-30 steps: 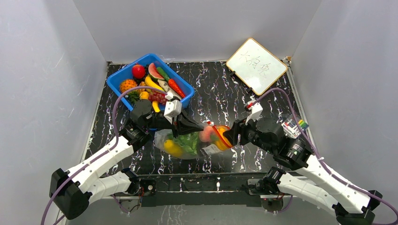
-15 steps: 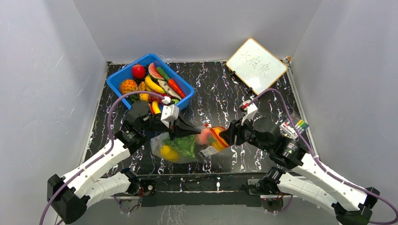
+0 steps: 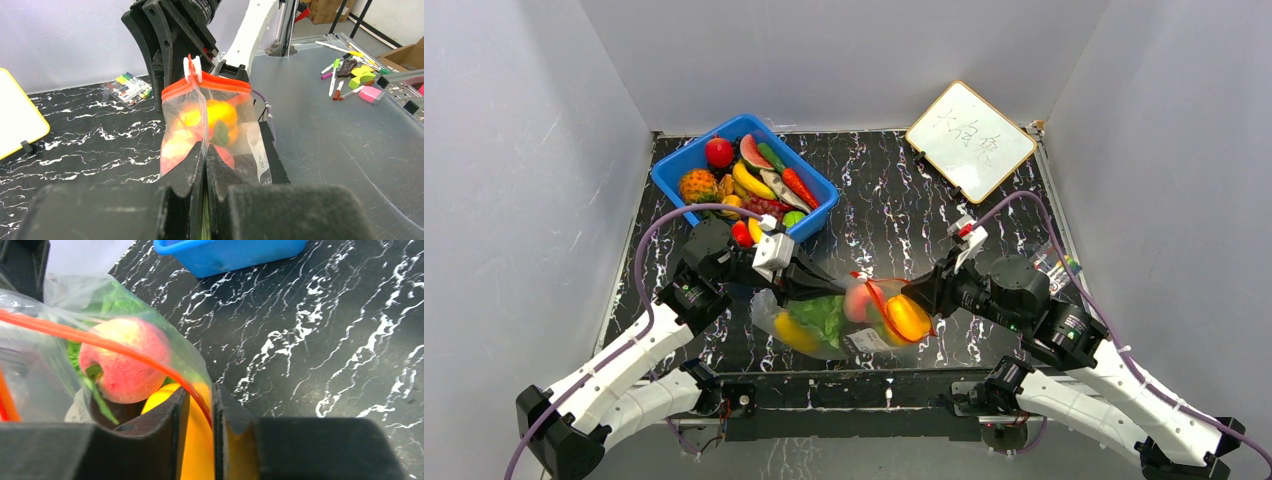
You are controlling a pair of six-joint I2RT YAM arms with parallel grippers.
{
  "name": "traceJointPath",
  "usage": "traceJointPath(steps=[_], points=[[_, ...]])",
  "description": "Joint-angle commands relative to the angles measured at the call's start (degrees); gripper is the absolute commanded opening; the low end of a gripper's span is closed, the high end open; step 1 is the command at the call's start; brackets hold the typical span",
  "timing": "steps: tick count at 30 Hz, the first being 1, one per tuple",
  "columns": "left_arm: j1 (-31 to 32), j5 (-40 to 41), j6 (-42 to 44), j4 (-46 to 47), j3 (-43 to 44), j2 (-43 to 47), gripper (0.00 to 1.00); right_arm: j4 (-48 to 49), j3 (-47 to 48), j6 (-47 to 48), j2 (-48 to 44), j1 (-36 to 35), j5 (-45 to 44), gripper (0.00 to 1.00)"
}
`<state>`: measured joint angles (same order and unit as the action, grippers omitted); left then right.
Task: Place the food in the zip-top bag and seal the zipper
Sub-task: Zip the zipper food storage bag at the center of the board.
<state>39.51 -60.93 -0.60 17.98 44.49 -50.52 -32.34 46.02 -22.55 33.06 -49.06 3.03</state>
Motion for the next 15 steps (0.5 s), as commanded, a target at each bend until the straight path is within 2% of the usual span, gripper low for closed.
traceJointPath(steps=[1,2,3,5,7,8,11,15], points=[[-0.1,0.0,0.8,3.8,3.1,1.7,0.00,2.1,0.5,-0.5,-0.4,0.1,2.6,0.11],[-0.1,1.2,1.1,3.4,3.0,1.8,0.00,2.2,0.7,-0.7,-0.7,0.0,2.4,0.03],[-0.1,2.5,1.5,2.9,2.8,1.8,0.00,1.9,1.1,-1.1,-1.1,0.0,1.8,0.00],[-0.1,5.0,3.1,0.3,2.4,1.2,0.00,0.8,4.3,-3.5,-1.4,0.0,-0.5,0.00],[-0.1,7.3,4.1,0.0,1.1,0.7,0.00,-1.0,11.5,-6.7,-0.3,0.0,-0.6,0.00],[-0.1,8.1,3.0,1.7,-0.2,0.4,0.00,-2.3,15.7,-8.3,0.4,0.0,-0.9,0.00],[-0.1,10.1,-0.9,8.4,-3.8,-1.5,0.00,-6.1,18.1,-13.6,2.2,0.0,-4.2,0.00],[-0.1,10.0,-6.6,18.3,-8.4,-4.7,0.00,-18.6,28.2,-19.8,7.3,0.0,-12.2,0.00]])
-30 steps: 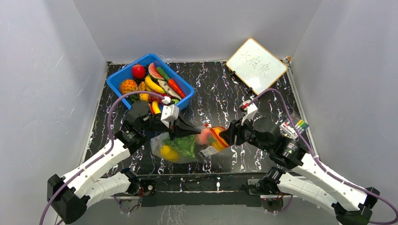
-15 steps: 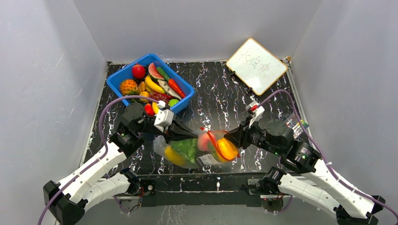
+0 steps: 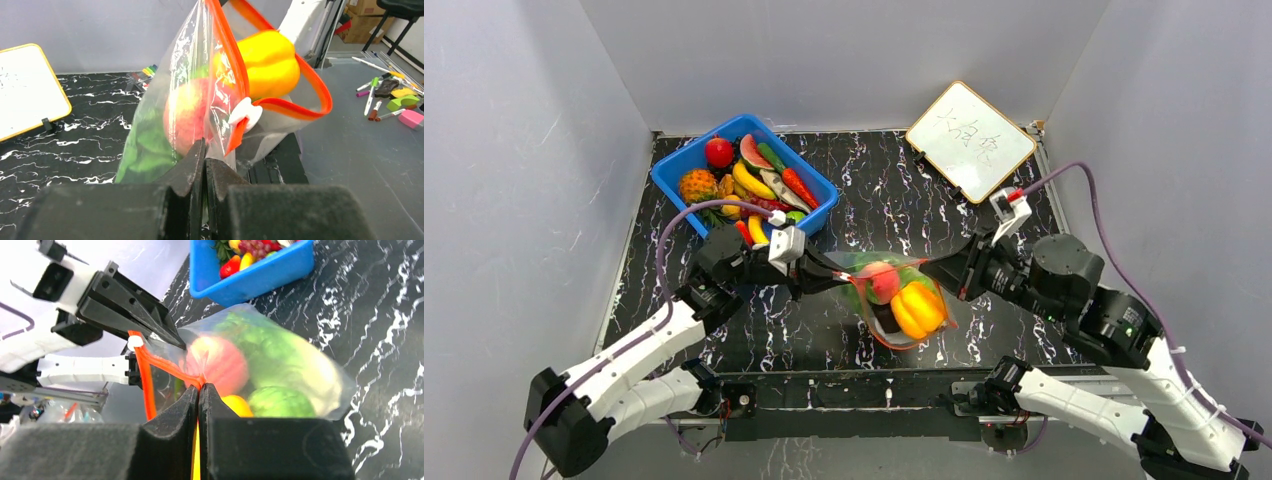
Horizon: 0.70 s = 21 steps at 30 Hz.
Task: Place the food in the zip-top bag and seal the zipper
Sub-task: Zip the zipper food storage bag at the center of the board.
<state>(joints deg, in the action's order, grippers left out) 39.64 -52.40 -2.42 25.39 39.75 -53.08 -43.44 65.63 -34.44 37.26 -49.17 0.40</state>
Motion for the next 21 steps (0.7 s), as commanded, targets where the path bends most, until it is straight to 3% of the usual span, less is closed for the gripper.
traceJointPath(steps=[1,5,8,13,18,21], points=[[-0.2,1.3,-6.8,14.5,-4.8,-2.8,0.00,-7.8,7.4,-8.2,2.9,0.2,-11.2,0.00],[-0.2,0.3,-11.2,22.1,-6.5,-5.7,0.00,-11.6,6.2,-9.0,4.1,0.1,-15.5,0.00],[-0.2,-0.1,-14.1,27.3,-8.0,-6.7,0.00,-9.2,-0.1,-7.3,3.9,0.1,-17.2,0.00],[-0.2,-0.8,-17.1,32.0,-10.3,-8.9,0.00,-7.1,-1.7,-2.1,5.6,0.2,-18.4,0.00],[-0.2,0.4,-14.9,29.3,-12.1,-7.9,0.00,-7.7,-2.2,0.7,5.8,0.1,-22.2,0.00],[-0.2,1.1,-14.5,30.0,-13.6,-7.2,0.00,-5.6,-4.2,6.9,3.5,0.1,-18.0,0.09]])
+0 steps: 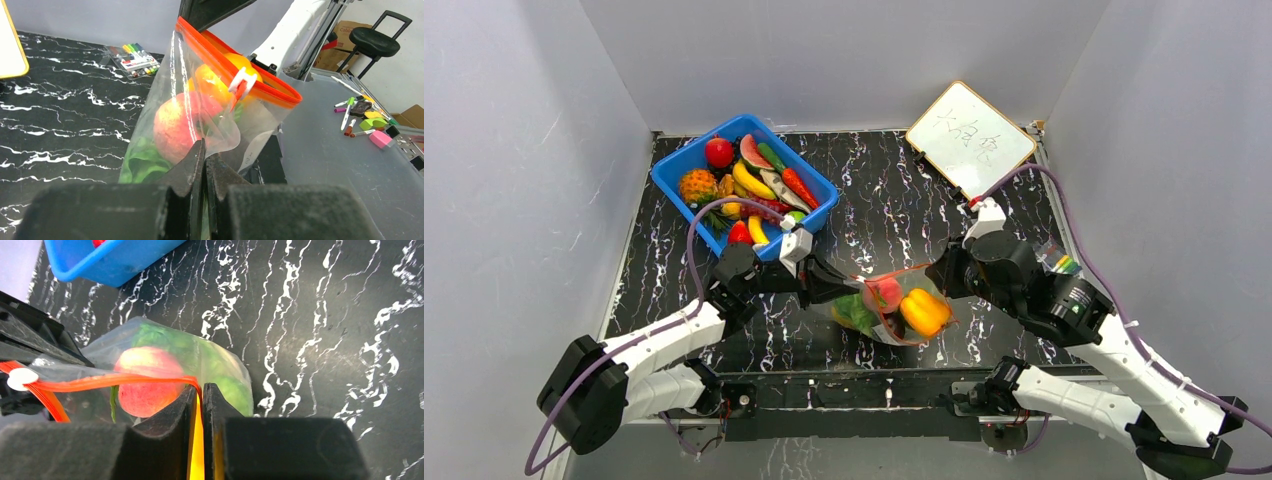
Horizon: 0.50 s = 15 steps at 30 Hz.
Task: Place the food in the zip-top bag and seal the zipper
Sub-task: Zip the zipper food storage bag at the center of the board.
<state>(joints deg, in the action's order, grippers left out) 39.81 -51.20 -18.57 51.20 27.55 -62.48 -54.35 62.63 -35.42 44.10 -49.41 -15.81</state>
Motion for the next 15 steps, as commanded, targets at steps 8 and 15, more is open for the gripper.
traceJointPath(steps=[8,15], points=[[-0.4,-2.2,-0.6,8.9,-2.3,1.2,0.00,10.1,-1.5,18.2,-6.6,0.4,12.2,0.28],[-0.4,-2.2,-1.6,11.2,-3.0,1.0,0.00,21.8,-1.6,29.6,-0.5,0.4,26.3,0.42]])
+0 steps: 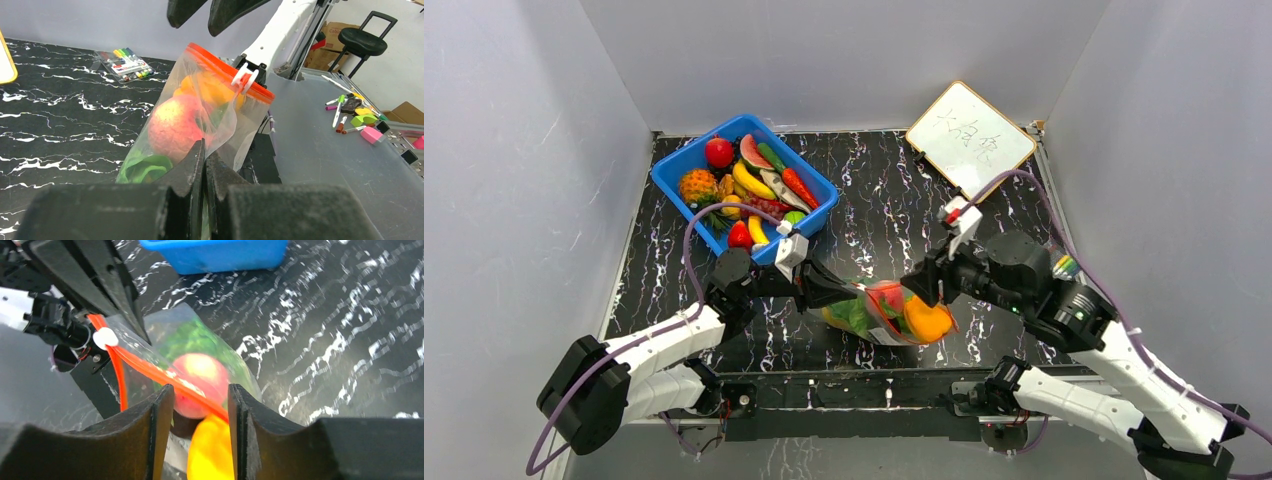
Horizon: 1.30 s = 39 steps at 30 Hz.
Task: Place the food in the zip-top bag and seal the zipper
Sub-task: Zip the zipper food storage bag at the center of the board.
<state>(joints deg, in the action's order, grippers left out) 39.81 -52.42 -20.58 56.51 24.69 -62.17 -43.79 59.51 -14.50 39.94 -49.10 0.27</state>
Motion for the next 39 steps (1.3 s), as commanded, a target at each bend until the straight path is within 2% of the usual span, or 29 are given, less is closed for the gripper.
traceJointPath(steps=[1,8,14,23,31,39], points=[[-0.4,-0.8,0.4,5.8,-0.1,0.7,0.00,12.8,1.8,9.9,4.6,0.1,12.1,0.44],[-0.4,-0.3,0.1,5.5,-0.4,1.4,0.00,21.7,0.0,15.9,6.9,0.1,22.0,0.54],[-0.4,-0.2,0.4,5.1,0.0,1.2,0.00,28.0,-3.8,16.8,5.4,0.0,25.4,0.51],[-0.4,0.1,0.4,4.8,0.6,1.1,0.00,27.9,-4.4,17.8,7.4,-0.1,25.7,0.51],[-0.4,-0.6,0.2,4.9,1.9,-0.1,0.00,25.9,-4.0,18.2,9.1,-0.7,24.0,0.43],[-0.3,0.1,-0.5,6.0,1.2,-0.4,0.00,26.1,-4.2,17.6,9.5,-2.1,24.7,0.45]])
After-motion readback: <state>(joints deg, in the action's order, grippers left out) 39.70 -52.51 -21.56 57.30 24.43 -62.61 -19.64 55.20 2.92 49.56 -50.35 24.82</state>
